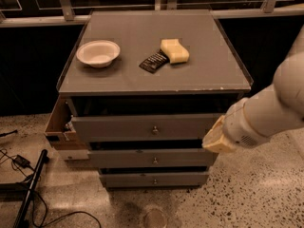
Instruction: Open middle drawer
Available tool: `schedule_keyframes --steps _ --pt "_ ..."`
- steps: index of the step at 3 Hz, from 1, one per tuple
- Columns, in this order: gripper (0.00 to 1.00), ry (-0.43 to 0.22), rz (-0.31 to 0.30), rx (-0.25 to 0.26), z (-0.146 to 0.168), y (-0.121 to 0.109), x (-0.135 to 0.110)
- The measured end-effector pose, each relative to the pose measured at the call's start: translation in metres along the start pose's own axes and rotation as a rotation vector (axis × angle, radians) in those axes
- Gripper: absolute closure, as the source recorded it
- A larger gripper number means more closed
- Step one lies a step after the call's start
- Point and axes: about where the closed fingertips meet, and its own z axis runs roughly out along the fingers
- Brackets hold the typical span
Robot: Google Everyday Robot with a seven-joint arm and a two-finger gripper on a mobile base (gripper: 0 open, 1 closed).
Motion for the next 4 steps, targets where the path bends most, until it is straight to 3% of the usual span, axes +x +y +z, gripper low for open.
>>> schedule_keyframes --steps 1,2,3,4 --pt "1.00 -0.028 0.007 0.048 0.010 -0.012 -0.003" --pt "1.00 -0.027 0.006 0.049 0.012 -0.012 -0.002" --pt "1.00 -0.016 0.000 0.063 0.042 -0.006 0.022" --pt "1.00 -0.037 0.000 0.065 0.097 0.006 0.059"
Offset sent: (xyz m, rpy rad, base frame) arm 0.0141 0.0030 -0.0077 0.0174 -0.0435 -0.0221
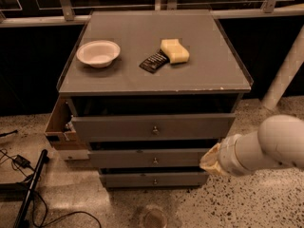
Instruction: Open middle drawer
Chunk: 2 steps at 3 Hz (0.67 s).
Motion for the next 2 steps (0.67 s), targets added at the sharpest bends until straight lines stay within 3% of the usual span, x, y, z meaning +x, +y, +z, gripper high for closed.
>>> schedule_keyframes --steps 2 --pt "1.00 -0.120 0.040 -0.045 0.130 0.013 0.050"
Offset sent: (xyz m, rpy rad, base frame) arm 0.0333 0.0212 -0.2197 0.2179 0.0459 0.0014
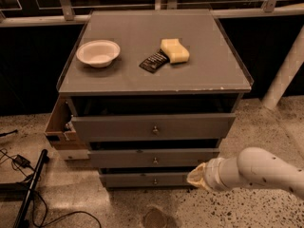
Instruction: Open middle drawer
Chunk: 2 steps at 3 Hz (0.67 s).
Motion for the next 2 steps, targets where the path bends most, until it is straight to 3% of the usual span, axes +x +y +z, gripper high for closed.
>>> schedule_keyframes --steps 1,2 --pt "1.00 -0.009 0.023 -0.030 0.0159 0.0092 0.0088" --pt "0.83 0.004 0.011 -0.008 0.0180 0.0100 0.0098"
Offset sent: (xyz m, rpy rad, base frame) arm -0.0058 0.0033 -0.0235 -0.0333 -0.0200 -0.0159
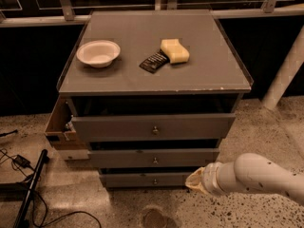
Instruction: Open middle drawer
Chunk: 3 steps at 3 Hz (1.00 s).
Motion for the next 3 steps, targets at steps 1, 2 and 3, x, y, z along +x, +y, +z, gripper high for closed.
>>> schedule_keyframes --steps 1,2,3 --pt "0.59 0.023 -0.003 0.042 0.010 0.000 0.010" --pt "0.36 0.045 -0.007 0.088 0.025 -0.005 0.020" --pt "0.13 0.069 -0.012 0.124 0.043 -0.010 0.032"
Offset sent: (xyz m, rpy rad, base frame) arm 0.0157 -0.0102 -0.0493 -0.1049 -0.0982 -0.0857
